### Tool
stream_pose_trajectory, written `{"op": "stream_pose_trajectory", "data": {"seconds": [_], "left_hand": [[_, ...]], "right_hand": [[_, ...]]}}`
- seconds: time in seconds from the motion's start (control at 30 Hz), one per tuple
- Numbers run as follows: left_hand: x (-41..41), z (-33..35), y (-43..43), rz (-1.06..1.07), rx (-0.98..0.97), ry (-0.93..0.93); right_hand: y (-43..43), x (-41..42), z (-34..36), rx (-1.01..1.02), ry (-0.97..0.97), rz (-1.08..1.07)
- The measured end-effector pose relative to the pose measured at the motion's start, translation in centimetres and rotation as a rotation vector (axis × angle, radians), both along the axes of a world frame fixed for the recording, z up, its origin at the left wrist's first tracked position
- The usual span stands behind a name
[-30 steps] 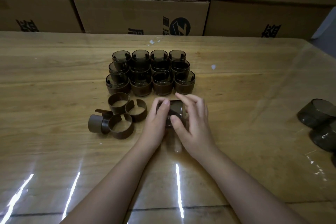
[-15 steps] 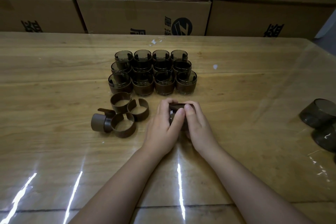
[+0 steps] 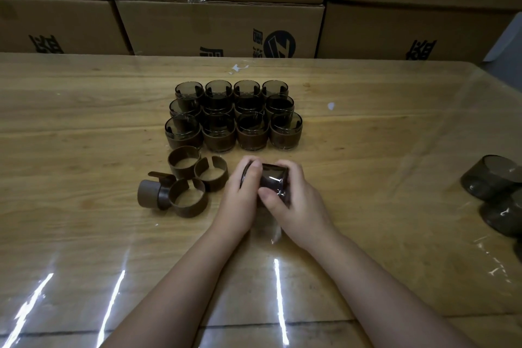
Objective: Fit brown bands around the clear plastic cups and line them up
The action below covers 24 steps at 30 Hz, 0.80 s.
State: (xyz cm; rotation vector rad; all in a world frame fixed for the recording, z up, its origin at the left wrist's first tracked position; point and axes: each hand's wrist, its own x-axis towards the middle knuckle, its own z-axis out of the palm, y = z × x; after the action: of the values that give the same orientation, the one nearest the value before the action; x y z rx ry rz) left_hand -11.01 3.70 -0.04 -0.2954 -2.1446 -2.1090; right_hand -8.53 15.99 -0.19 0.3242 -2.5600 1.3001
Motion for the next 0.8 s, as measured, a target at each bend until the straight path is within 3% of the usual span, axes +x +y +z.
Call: {"op": "stream_pose_trajectory", "data": {"seconds": [0.57,0.7,0.8], "left_hand": [[0.3,0.4,0.0,-0.044,-0.207,-0.111],[0.4,0.4,-0.2,-0.064,-0.235,-0.045],[0.3,0.2,-0.3,-0.117,-0.152,0.000]], "right_hand": [[0.3,-0.5,-0.1,-0.221,-0.150,-0.007],[0.2,0.2,-0.3,-0.163,-0.077,0.001],[0.0,0.5,-0.1,-0.084,0.040,0.012]]}}
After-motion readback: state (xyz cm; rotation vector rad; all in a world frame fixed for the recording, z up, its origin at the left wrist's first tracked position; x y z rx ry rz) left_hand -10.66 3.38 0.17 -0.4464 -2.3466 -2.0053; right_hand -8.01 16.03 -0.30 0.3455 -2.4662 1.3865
